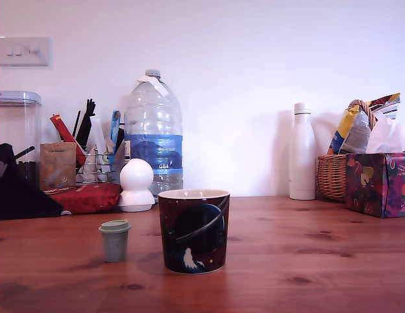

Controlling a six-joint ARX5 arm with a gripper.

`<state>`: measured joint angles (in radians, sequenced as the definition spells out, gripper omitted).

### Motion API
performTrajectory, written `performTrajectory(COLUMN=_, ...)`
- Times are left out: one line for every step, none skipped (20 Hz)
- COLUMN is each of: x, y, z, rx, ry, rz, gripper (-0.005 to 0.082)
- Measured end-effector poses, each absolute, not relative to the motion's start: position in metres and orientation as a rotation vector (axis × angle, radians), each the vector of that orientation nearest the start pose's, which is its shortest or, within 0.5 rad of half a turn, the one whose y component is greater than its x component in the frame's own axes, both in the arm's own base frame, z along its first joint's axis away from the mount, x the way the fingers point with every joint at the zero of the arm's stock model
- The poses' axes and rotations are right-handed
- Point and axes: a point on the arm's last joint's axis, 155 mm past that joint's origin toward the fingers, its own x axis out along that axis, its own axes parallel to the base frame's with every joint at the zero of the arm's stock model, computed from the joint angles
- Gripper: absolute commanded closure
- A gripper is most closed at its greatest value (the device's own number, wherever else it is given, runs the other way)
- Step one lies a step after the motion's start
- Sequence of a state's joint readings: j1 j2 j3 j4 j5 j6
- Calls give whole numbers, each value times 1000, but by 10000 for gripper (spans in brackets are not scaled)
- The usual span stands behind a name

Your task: Pick up the coffee capsules from the table one by one and drop them inside the nearest coffee cup

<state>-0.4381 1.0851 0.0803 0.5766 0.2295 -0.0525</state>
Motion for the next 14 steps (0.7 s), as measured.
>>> performTrajectory(x=257, y=-167, z=59, rx=-3, ry=452, rz=-646, gripper=9)
performTrajectory(x=257, y=-167, z=59, rx=-1, ry=451, rz=-646, gripper=9)
performTrajectory(x=257, y=-167, z=59, rx=-1, ry=452, rz=-646, gripper=9)
performTrajectory(x=257, y=-167, z=59, rx=-1, ry=452, rz=-646, gripper=9)
performTrajectory(x=257, y=-167, z=60, rx=-1, ry=450, rz=-646, gripper=9)
performTrajectory(x=258, y=-167, z=61, rx=-2, ry=445, rz=-647, gripper=9)
performTrajectory(x=259, y=-168, z=63, rx=-3, ry=434, rz=-647, gripper=9)
performTrajectory(x=260, y=-168, z=63, rx=-3, ry=429, rz=-648, gripper=9)
performTrajectory(x=262, y=-169, z=61, rx=-3, ry=430, rz=-647, gripper=9)
performTrajectory(x=263, y=-169, z=58, rx=-2, ry=436, rz=-647, gripper=9)
performTrajectory(x=264, y=-170, z=54, rx=-2, ry=441, rz=-647, gripper=9)
performTrajectory(x=265, y=-170, z=51, rx=-1, ry=443, rz=-646, gripper=9)
performTrajectory(x=267, y=-171, z=50, rx=-2, ry=441, rz=-647, gripper=9)
performTrajectory(x=269, y=-172, z=49, rx=-2, ry=435, rz=-647, gripper=9)
